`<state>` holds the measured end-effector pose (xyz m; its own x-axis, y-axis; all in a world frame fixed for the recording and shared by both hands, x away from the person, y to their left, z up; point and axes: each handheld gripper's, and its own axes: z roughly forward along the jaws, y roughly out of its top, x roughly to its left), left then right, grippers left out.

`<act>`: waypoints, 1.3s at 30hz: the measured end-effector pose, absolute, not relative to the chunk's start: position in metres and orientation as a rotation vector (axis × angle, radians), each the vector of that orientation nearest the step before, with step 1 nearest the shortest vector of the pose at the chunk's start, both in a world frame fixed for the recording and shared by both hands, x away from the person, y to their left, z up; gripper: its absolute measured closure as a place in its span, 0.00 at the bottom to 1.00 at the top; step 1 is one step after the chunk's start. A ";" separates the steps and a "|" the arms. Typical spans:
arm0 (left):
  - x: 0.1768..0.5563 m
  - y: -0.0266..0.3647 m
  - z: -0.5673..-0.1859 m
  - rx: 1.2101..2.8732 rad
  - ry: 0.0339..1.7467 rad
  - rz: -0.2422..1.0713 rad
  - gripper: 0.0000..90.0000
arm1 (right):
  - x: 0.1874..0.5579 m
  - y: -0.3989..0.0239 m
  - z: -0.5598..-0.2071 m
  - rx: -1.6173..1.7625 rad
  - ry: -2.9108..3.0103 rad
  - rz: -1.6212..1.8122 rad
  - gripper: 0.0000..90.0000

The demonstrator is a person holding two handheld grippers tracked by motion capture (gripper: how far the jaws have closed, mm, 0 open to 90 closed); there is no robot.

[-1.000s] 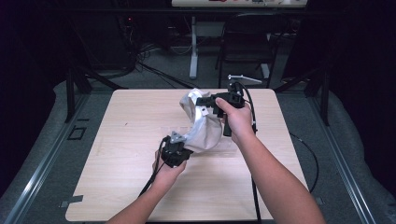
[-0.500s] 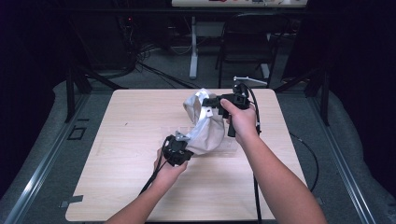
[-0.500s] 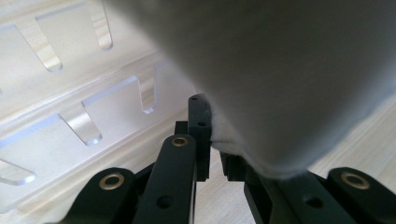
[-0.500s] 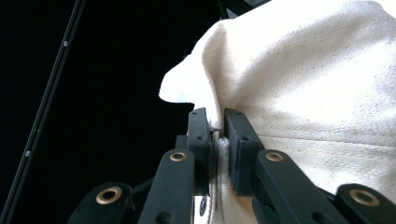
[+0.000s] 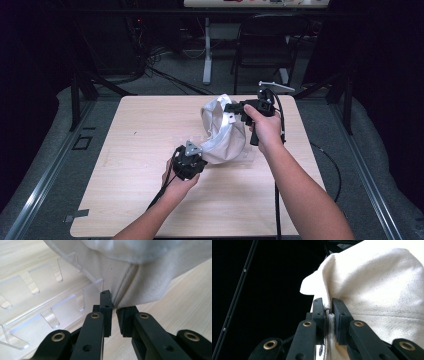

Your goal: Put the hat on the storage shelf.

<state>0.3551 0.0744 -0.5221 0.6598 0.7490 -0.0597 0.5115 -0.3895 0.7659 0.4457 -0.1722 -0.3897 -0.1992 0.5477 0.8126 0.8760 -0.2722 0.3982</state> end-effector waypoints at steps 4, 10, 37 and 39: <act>0.355 0.076 -0.522 2.070 0.980 0.359 0.92 | 0.446 -0.174 -0.391 -1.754 -1.651 -1.470 0.91; 0.353 0.076 -0.522 2.075 0.982 0.364 0.93 | 0.445 -0.173 -0.390 -1.747 -1.657 -1.464 0.91; 0.331 0.111 -0.515 1.954 0.969 0.335 0.53 | 0.426 -0.191 -0.378 -1.729 -1.693 -1.549 0.74; 0.331 0.113 -0.514 1.951 0.969 0.336 0.53 | 0.425 -0.192 -0.377 -1.727 -1.702 -1.548 0.73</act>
<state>0.3306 0.1132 -0.5144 0.6551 0.7424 -0.1399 0.4970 -0.2841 0.8199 0.4251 -0.1925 -0.3771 -0.2569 0.5570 0.7898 0.8390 -0.2771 0.4683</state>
